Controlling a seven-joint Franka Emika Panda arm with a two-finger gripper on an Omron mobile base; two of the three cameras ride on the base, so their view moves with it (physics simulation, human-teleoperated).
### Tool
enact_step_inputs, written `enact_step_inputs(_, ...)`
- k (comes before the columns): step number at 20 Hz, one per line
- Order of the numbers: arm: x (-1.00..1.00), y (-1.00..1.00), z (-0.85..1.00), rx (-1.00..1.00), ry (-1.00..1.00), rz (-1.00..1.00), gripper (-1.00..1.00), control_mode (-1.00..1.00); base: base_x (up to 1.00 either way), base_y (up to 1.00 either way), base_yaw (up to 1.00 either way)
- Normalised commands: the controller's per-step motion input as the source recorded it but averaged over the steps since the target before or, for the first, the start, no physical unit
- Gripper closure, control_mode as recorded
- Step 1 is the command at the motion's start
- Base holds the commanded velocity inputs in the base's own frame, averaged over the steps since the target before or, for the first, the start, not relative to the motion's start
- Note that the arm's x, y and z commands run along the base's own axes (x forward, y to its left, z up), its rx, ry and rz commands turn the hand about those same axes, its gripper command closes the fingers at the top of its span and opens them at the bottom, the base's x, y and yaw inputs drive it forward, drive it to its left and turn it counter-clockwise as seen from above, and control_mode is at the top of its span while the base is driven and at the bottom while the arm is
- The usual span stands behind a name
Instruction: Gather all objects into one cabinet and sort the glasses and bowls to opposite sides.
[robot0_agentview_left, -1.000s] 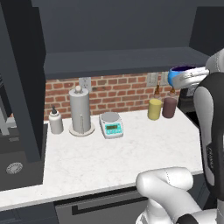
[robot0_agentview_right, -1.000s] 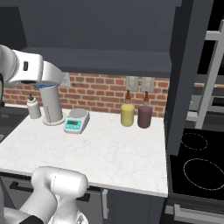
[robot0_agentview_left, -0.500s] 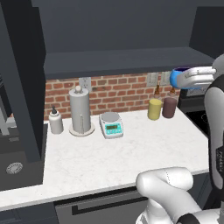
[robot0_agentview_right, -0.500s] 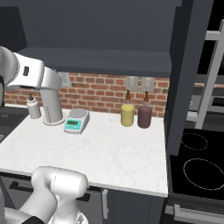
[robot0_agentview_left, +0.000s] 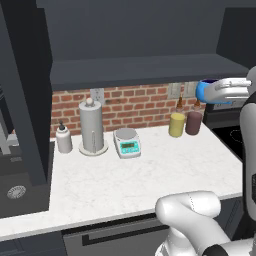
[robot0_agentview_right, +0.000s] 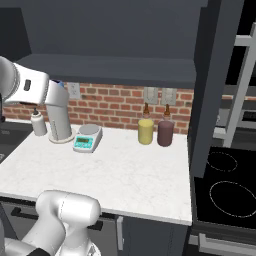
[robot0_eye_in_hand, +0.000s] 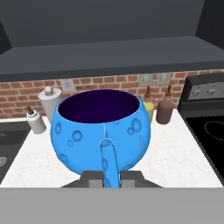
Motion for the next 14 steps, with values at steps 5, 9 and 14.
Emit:
enact_step_inputs(5, 0.0, 0.0, 0.0, 0.0, 0.0, 0.0, 1.0, 1.0, -0.55, 0.0, 0.0)
enact_step_inputs(9, 0.0, 0.0, 0.0, 0.0, 0.0, 0.0, 1.0, 1.0, -0.95, 0.0, 0.0)
enact_step_inputs(14, 0.0, 0.0, 0.0, 0.0, 0.0, 0.0, 1.0, 1.0, -0.98, 0.01, 0.07)
